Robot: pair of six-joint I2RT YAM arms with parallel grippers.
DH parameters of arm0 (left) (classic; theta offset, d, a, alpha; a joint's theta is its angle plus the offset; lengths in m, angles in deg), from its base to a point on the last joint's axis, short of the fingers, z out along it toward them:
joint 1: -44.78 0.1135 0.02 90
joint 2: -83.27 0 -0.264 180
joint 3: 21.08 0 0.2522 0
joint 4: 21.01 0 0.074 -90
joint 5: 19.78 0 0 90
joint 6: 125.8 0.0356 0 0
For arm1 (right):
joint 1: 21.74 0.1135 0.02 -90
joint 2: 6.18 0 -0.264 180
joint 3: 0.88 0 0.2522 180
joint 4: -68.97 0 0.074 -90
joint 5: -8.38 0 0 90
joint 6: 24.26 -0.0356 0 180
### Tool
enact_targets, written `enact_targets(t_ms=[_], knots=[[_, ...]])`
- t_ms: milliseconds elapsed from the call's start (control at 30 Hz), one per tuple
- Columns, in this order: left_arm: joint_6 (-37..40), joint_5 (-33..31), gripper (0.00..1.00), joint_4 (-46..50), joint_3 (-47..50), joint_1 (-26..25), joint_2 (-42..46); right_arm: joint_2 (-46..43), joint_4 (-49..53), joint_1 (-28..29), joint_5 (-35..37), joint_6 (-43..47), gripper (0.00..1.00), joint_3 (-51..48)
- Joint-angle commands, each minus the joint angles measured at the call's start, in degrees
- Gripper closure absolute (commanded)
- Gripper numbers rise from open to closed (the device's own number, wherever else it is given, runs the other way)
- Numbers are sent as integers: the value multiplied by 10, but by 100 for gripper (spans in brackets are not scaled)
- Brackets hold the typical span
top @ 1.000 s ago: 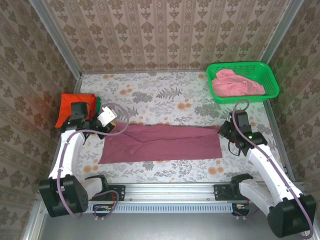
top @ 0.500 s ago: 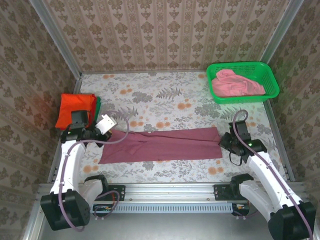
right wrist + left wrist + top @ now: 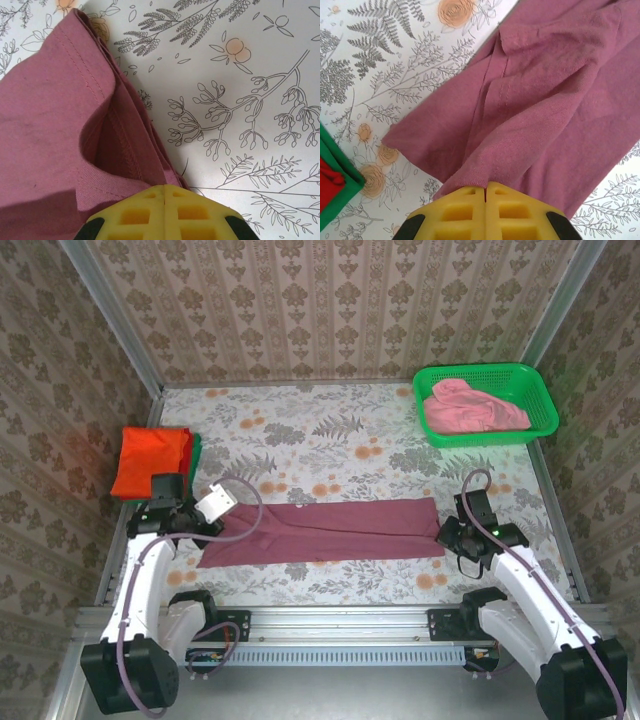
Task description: Fold and stack the t-shirts
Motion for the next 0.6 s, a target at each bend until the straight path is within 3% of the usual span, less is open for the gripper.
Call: enact_targets(t_ms=[0, 67, 133, 233, 267, 300, 333, 467, 567], knots=[[5, -38, 100, 16, 15, -16, 20, 2, 4, -2, -7, -9, 100, -8], [4, -54, 100, 16, 23, -24, 32, 1, 6, -2, -7, -10, 97, -4], [2, -70, 90, 8, 31, -26, 48, -3, 7, -2, -7, -6, 75, 1], [-20, -80, 64, 8, 32, -28, 58, -6, 8, -2, -6, 3, 43, 13], [-26, -80, 48, 7, 32, -30, 60, -5, 9, -2, -5, 5, 38, 16], [-30, -79, 20, 6, 31, -33, 60, -5, 9, -1, -5, 7, 34, 21], [-33, -74, 1, 8, 29, -34, 59, -5, 9, -1, -6, 8, 31, 24], [-62, -54, 0, -1, 17, -37, 46, -2, -2, 11, -9, 15, 27, 37], [-133, -27, 0, -39, 0, -48, 27, 13, -22, 39, 0, 22, 26, 47]])
